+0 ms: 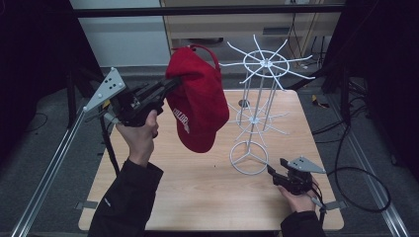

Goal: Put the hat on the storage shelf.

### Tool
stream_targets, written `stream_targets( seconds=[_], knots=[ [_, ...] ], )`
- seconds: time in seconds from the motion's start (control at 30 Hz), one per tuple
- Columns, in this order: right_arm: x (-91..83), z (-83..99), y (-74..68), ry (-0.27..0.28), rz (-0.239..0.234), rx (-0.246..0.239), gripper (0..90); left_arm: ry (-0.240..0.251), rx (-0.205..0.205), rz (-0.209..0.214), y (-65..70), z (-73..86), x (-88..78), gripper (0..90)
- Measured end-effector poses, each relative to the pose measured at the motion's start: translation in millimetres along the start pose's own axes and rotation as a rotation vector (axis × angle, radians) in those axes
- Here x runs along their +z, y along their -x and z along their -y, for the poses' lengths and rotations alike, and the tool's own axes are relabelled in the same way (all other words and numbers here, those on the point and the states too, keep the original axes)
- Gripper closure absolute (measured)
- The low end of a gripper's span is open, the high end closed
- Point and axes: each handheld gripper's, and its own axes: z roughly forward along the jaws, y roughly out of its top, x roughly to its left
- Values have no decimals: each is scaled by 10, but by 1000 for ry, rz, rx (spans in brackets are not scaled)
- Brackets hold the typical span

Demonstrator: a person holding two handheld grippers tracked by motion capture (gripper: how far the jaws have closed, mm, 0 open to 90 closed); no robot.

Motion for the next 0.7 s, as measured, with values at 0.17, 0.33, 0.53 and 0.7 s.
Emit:
stream_targets(
  seconds=[0.17, 0.33, 0.53, 0.7],
  knots=[
    [1, 2, 6, 0, -1, 2, 424, -6, 5, 20, 21, 29, 106, 855],
    [1, 2, 5, 1, -1, 0, 424, -26, -17, 34, -15, 98, 217, 854],
    [5, 2, 4, -2, -3, 0, 424, -55, -35, 51, -22, 193, 289, 853],
    [6, 2, -4, -6, -5, 2, 424, -88, -72, 64, -87, 283, 315, 849]
  ],
)
